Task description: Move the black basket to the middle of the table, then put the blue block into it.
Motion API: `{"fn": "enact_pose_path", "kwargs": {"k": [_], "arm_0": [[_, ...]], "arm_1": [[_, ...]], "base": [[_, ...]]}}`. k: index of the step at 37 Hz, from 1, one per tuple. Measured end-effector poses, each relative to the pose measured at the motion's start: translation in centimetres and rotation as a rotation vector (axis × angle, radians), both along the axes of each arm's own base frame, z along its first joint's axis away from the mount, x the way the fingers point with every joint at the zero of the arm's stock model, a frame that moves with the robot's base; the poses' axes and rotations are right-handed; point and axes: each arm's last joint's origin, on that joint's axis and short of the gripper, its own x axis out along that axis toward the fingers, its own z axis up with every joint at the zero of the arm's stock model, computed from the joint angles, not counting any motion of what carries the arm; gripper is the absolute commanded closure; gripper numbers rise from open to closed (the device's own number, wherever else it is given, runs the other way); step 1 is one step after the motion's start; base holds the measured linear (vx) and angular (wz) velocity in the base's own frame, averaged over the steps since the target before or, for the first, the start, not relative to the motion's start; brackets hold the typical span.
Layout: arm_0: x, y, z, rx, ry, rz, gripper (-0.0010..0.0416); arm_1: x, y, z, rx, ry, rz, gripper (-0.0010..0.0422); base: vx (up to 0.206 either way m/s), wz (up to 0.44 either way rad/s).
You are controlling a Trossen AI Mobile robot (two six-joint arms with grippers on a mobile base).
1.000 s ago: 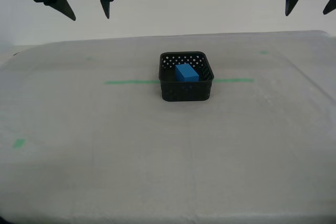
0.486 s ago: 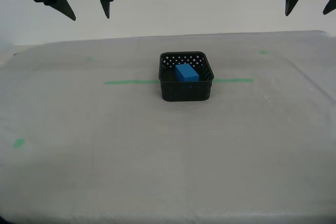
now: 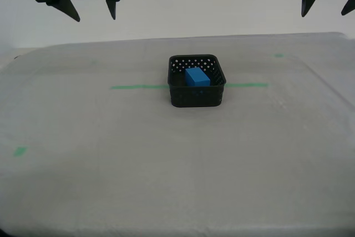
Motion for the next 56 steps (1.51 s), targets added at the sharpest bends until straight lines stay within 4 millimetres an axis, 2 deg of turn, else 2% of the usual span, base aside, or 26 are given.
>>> {"fn": "enact_pose_path", "kwargs": {"k": [56], "arm_0": [[0.01,-0.04,0.00,0.000,0.000,-0.001,0.0007]], "arm_1": [[0.00,0.00,0.00,0.000,0.000,0.000,0.0012]], "base": [[0.000,0.000]]}}
